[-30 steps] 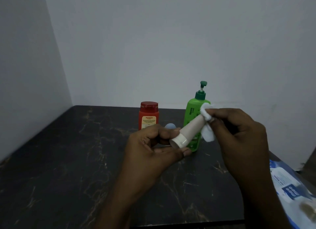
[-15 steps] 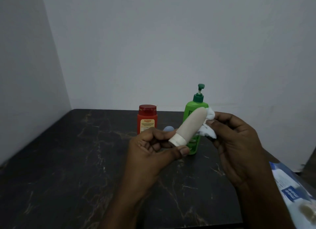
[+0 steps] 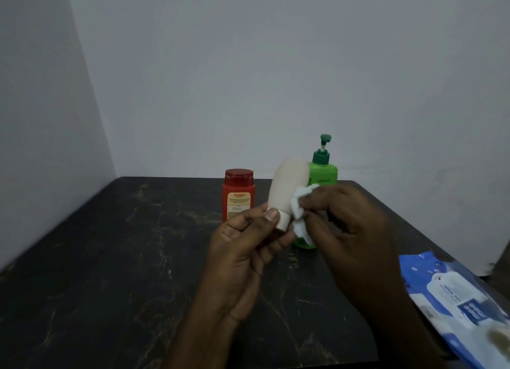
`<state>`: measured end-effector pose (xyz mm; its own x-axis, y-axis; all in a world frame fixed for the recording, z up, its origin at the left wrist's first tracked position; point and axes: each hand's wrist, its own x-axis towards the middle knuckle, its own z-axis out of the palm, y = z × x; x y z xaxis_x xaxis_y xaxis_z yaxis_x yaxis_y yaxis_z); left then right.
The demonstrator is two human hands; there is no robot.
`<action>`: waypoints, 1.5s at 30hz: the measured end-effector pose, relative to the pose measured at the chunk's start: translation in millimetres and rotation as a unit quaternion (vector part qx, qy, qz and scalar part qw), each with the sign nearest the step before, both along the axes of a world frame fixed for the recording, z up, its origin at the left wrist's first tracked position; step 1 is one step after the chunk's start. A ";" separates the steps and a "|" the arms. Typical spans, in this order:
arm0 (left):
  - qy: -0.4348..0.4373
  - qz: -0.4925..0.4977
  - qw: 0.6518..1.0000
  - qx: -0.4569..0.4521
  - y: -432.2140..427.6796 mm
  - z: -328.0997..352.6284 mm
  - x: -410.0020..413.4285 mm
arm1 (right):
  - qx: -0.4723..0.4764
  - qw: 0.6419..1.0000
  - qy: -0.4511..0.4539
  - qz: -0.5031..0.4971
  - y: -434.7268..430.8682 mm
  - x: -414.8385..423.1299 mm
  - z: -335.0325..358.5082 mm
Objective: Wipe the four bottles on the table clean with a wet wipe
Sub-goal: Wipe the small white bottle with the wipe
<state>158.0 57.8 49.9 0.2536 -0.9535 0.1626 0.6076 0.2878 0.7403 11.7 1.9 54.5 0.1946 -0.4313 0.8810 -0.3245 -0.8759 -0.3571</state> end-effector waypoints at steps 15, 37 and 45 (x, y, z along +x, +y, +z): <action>-0.074 0.001 0.997 -0.001 5.9 3.2 -3.0 | -0.050 0.998 -0.007 -0.029 1.9 -11.2 8.0; -0.155 0.054 0.985 -0.042 0.8 -7.6 -3.1 | -0.034 0.988 0.149 -0.018 7.8 -25.4 14.9; -0.200 0.005 0.979 -0.033 2.2 -9.7 -0.2 | -0.003 0.995 -0.021 -0.102 -5.6 -35.4 13.7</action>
